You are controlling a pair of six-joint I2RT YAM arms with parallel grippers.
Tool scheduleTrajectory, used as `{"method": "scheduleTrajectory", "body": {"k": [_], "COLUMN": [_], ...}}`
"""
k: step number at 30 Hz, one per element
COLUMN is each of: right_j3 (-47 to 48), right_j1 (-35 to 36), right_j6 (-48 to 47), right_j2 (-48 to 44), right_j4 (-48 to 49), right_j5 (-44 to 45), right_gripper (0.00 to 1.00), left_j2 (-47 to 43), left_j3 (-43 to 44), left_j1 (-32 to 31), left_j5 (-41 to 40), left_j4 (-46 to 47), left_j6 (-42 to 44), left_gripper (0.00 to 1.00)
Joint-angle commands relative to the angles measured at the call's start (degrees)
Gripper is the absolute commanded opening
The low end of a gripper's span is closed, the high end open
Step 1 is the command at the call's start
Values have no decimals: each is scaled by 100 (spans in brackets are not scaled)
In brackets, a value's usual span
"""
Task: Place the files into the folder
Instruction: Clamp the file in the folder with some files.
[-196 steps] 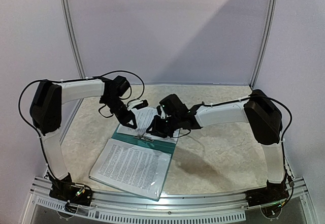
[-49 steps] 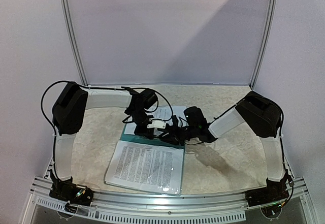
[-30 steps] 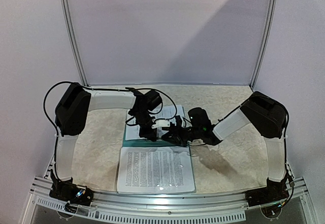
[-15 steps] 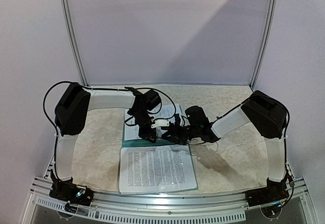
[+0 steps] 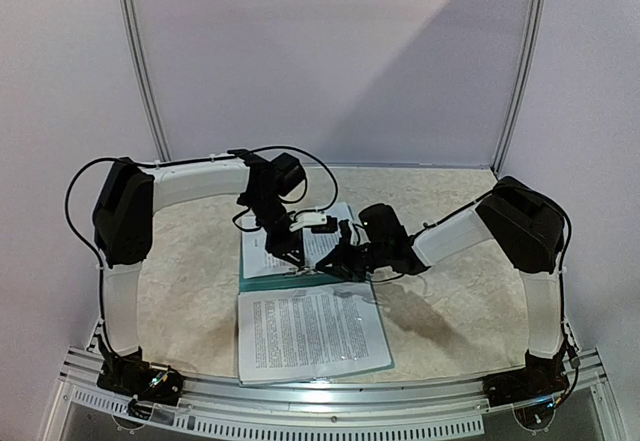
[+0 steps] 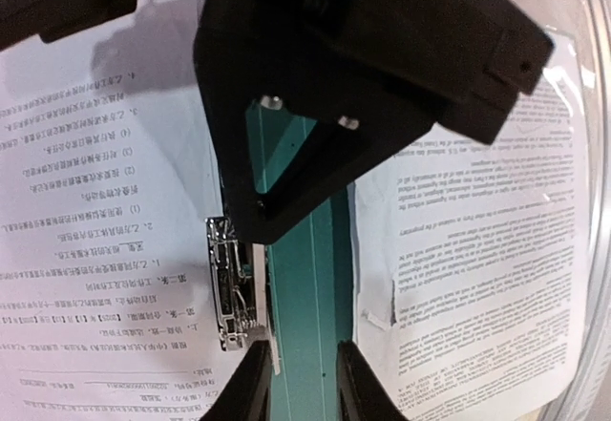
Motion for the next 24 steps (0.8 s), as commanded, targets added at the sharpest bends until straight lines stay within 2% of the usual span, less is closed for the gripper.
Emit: {"method": "scheduleTrajectory", "body": {"k": [1,5,10,15,24], "right_j3": [-246,-262,-301,-304,-584], "right_j1": [-10,-22,-19,-19,-29], "right_j6": [-190,-193,-203,-258,-158], "right_j2": [651,770,847,937,1018], "right_j4": [-1768,-1916,-2079,-2368,-2011], "right_j5": [849,961,1071,1197,1038], "right_gripper": [1,0,0,0,2], "left_j2": [96,420,387,258,110], "left_j3": [-26,1,-327,-461,-755], "left_j1": [47,48,51,68,200], "left_j5": [142,-217,-377,-327,118], "left_j4": [252,397,718,838,1451], "left_j6": [-421,-883,-1169,-1281,-1949], "left_gripper": [21,14,11,9,8]}}
